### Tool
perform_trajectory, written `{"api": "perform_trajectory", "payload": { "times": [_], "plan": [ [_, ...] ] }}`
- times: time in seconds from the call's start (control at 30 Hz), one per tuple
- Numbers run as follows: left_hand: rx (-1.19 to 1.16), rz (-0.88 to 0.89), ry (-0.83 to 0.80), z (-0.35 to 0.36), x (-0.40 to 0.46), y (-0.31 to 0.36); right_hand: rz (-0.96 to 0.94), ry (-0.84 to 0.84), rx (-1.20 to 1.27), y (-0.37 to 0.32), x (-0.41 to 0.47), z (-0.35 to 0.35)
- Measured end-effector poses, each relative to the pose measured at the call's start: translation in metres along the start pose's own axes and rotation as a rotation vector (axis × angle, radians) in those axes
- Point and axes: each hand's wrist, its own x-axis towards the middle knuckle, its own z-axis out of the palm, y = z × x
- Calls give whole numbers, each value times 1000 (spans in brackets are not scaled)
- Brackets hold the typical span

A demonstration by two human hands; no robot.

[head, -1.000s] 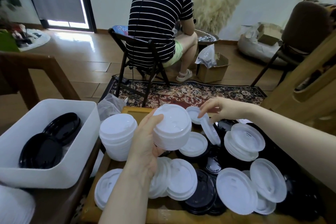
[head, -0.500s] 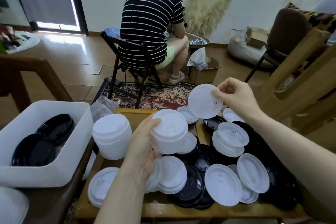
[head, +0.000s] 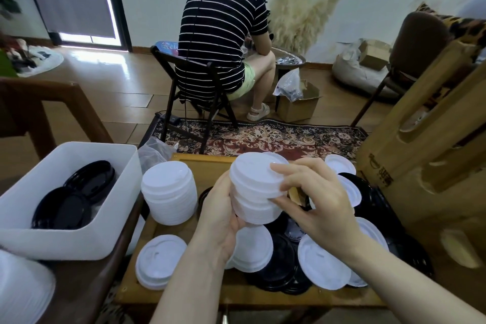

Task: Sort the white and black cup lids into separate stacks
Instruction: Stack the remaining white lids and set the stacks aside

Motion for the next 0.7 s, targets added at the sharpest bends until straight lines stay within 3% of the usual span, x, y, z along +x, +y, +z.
{"api": "perform_trajectory", "payload": {
  "times": [0.23,0.3,0.37,0.47,0.57,0.7],
  "plan": [
    [-9,-17,-28,-3,3,3,81,3,88,-10,-5,1],
    [4,-5,-40,-3,1,3,297,66,259,-21,-3,4],
    [5,12,-13,-2,1,1,655,107,468,-30,3,8],
    [8,56,29,-3,3,1,1078,-60,738,-28,13,12],
    [39,130,78,-6,8,4,1204,-146,905,-22,23,12],
    [8,195,134,-4,12,7,1197,-129,873,-21,34,14]
  ]
}}
